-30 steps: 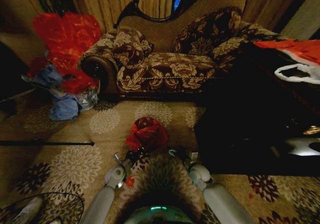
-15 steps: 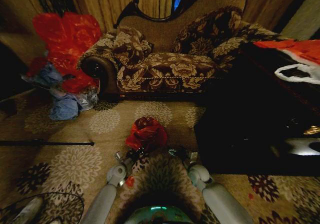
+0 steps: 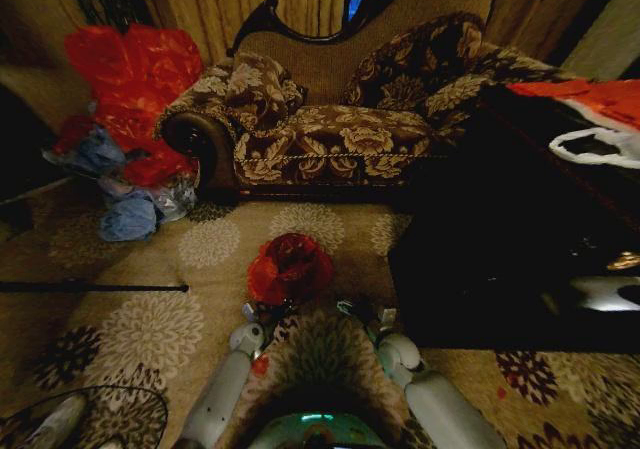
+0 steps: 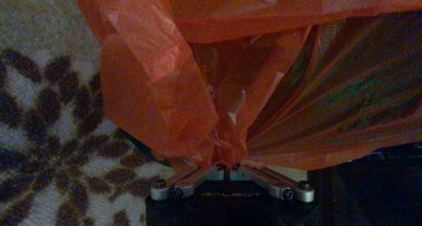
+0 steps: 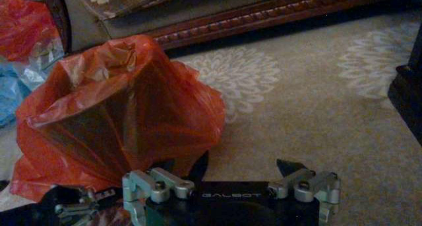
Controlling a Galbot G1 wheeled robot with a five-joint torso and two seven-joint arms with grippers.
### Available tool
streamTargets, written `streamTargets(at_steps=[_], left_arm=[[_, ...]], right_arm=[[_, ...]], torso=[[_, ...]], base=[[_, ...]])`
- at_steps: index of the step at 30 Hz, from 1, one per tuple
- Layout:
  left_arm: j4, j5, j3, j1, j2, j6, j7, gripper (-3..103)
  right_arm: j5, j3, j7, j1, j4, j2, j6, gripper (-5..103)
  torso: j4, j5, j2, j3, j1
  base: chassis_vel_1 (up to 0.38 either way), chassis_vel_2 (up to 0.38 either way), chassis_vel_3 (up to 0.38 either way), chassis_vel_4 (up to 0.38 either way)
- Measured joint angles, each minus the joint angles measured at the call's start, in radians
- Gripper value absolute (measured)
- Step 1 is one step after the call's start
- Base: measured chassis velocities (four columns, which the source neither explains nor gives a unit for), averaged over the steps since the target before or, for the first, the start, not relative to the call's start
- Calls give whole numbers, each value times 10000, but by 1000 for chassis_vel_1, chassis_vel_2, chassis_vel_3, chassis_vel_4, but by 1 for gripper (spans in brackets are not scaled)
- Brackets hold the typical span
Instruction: Place a garbage bag over the trash bin.
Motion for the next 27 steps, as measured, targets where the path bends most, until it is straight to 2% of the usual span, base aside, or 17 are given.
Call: streamTargets(at_steps=[6, 8, 11, 12, 15, 16, 17, 18, 19, 20, 22, 23, 24, 25, 26, 27], left_arm=[[-511, 260, -45, 398, 49, 84, -6, 0], [-717, 352, -71, 614, 130, 94, -21, -3], [-1469, 484, -192, 1401, 419, 61, 47, 13], [-1469, 484, -192, 1401, 419, 61, 47, 13], [-2165, 1001, -323, 2134, 692, -15, 378, 29], [-2165, 1001, -323, 2134, 692, -15, 378, 29], [-2346, 1594, -336, 2410, 817, -135, 624, 34], [-2533, 2587, -345, 2705, 936, -364, 902, 40], [-2818, 3724, -385, 3016, 1047, -661, 1236, 40], [-2818, 3724, -385, 3016, 1047, -661, 1236, 40], [-3328, 4891, -473, 3381, 1220, -975, 1619, 51], [-4378, 5790, -607, 3814, 1479, -1186, 1739, 56], [-4378, 5790, -607, 3814, 1479, -1186, 1739, 56], [-5129, 5908, -653, 3956, 1620, -1188, 1683, 61], [-5775, 5881, -675, 3984, 1767, -1141, 1469, 61], [-6529, 5680, -676, 3907, 1970, -975, 1021, 72]], right_arm=[[2, 8, 107, 11, 94, -14, 1, 100], [6, 9, 126, 12, 125, -26, 0, 100], [28, 11, 162, -21, 262, -50, -8, 100], [28, 11, 162, -21, 262, -50, -8, 100], [43, 28, 197, -132, 425, -96, -24, 100], [43, 28, 197, -132, 425, -96, -24, 100], [46, 30, 198, -178, 485, -126, -28, 100], [46, 35, 198, -219, 535, -156, -30, 100], [47, 49, 198, -246, 578, -182, -30, 100], [47, 49, 198, -246, 578, -182, -30, 100], [46, 93, 199, -284, 650, -226, -30, 100], [64, 175, 199, -349, 777, -310, -31, 100], [64, 175, 199, -349, 777, -310, -31, 100], [76, 229, 199, -388, 846, -368, -33, 100], [83, 277, 192, -424, 909, -416, -33, 100], [89, 367, 173, -485, 987, -485, -31, 100]], torso=[[1, -1, 0, -1, 0], [1, 0, 0, -1, 0], [3, -2, 0, -1, 0], [3, -2, 0, -1, 0], [1, -2, 0, -2, -1], [1, -2, 0, -2, -1], [1, 0, 0, -2, -1], [1, -1, 0, -2, -1], [2, -5, 0, -1, 0], [2, -5, 0, -1, 0], [4, -3, 0, -1, -1], [7, 1, 0, -1, -1], [7, 1, 0, -1, -1], [7, -1, 0, -1, -1], [4, -2, 1, -2, -2], [3, 4, 1, -2, -2]], base=[[0, 0, 0, 0], [0, 0, 0, 0], [0, 0, 0, 0], [0, 0, 0, 0], [0, 0, 0, 0], [0, 0, 0, 0], [0, 0, 0, 0], [0, 0, 0, 0], [0, 0, 0, 0], [0, 0, 0, 0], [0, 0, 0, 0], [0, 0, 0, 0], [0, 0, 0, 0], [0, 0, 0, 0], [0, 0, 0, 0], [0, 0, 0, 0]])
